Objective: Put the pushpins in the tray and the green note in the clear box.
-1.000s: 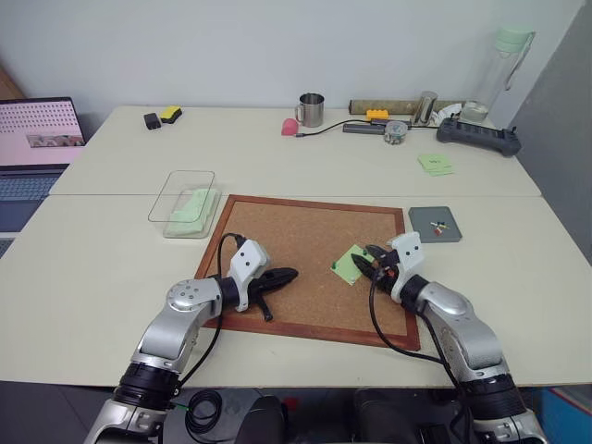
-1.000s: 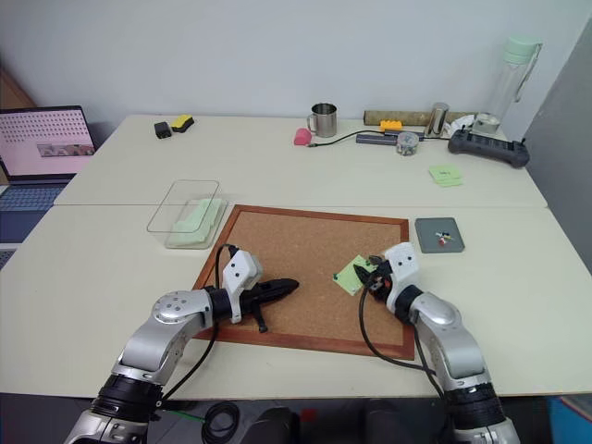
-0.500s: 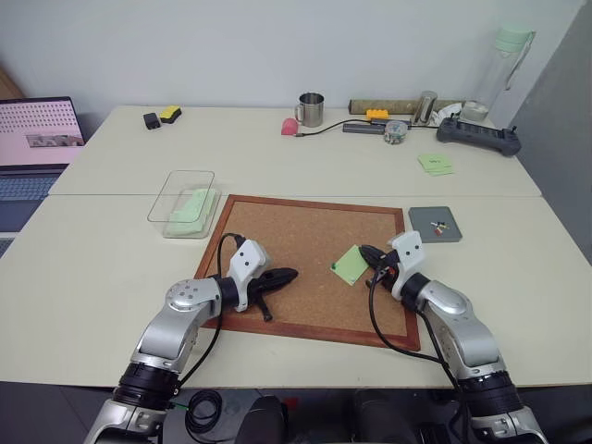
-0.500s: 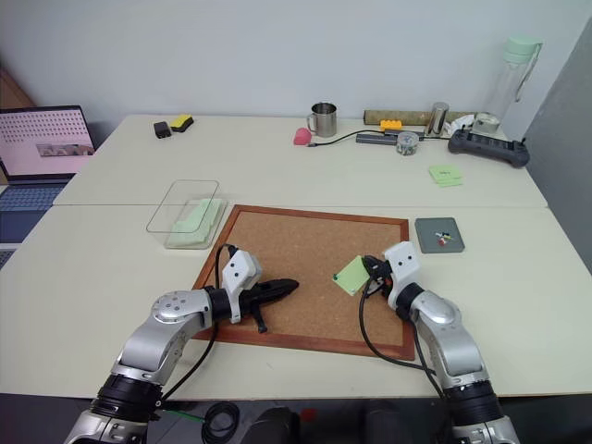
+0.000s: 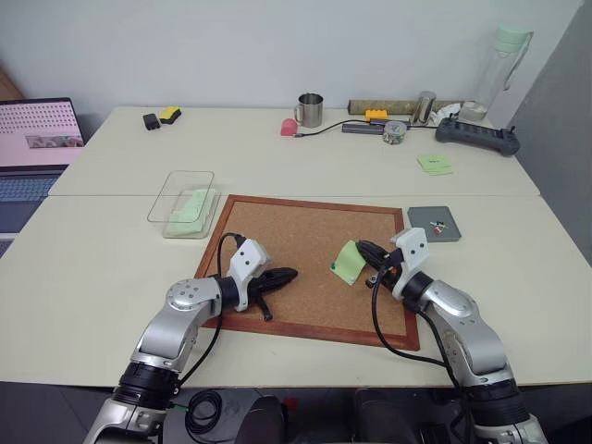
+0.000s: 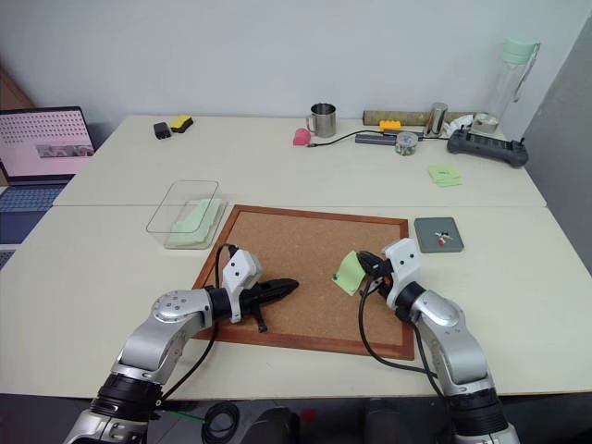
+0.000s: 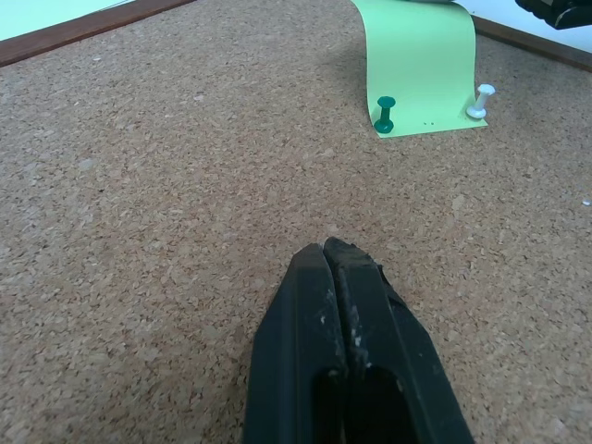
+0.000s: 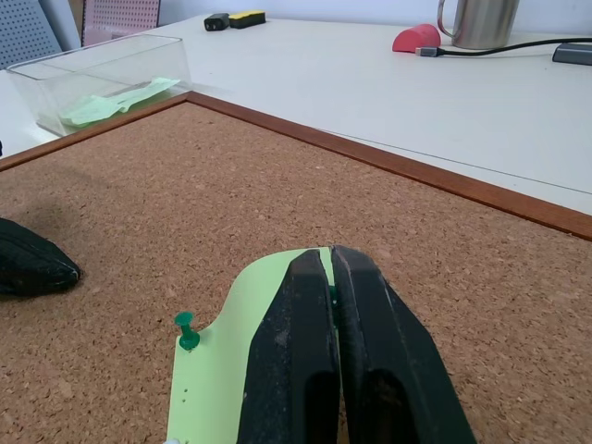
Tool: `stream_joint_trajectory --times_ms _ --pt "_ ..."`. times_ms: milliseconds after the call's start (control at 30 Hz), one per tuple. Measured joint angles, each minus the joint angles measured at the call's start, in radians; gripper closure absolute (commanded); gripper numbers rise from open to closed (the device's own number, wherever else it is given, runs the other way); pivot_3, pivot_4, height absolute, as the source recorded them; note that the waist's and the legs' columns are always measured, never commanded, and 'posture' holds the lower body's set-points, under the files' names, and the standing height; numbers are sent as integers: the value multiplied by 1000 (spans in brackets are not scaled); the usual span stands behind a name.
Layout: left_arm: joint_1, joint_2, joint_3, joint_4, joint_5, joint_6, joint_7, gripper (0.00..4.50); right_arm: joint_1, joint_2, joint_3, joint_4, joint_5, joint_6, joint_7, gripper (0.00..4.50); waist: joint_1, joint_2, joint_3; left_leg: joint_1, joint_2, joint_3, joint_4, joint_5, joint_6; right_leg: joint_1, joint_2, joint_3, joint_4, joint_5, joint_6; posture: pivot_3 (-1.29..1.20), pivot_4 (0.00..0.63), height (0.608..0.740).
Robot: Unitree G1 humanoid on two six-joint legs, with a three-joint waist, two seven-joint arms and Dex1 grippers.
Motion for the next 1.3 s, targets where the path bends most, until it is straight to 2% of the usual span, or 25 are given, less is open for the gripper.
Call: stream_joint_trajectory --times_ms 300,667,733,867,967,1300 --pt "0 0 -5 -5 0 8 1 4500 2 8 -46 -20 69 39 -4 4447 0 0 0 0 0 0 0 0 0 0 0 0 0 0 0 0 150 740" --pt "2 0 -5 -13 0 17 3 4500 -3 60 -160 -50 204 133 -71 4447 0 0 0 0 1 0 0 0 0 0 0 1 -1 0 0 0 150 740" --pt "2 0 -5 -14 0 18 4 4500 -21 52 -185 -32 186 131 -99 4447 0 0 0 0 1 0 0 0 0 0 0 1 -1 0 0 0 150 740" --pt "4 2 -6 -18 0 18 4 4500 -71 -64 -207 111 20 54 -184 4447 0 0 0 -1 -1 3 -1 0 0 -1 -1 1 -2 0 0 0 150 740" --pt "4 7 -6 -19 0 18 1 4500 -87 -91 -225 190 -27 19 -211 4447 0 0 0 -1 -1 3 -2 0 0 -1 0 1 -1 0 0 0 150 740" --pt "5 7 -7 -22 1 18 11 4500 -203 -76 -269 402 -18 -1 -217 4447 -2 1 0 -1 -1 3 -1 0 0 -1 0 1 -1 2 -3 0 150 740"
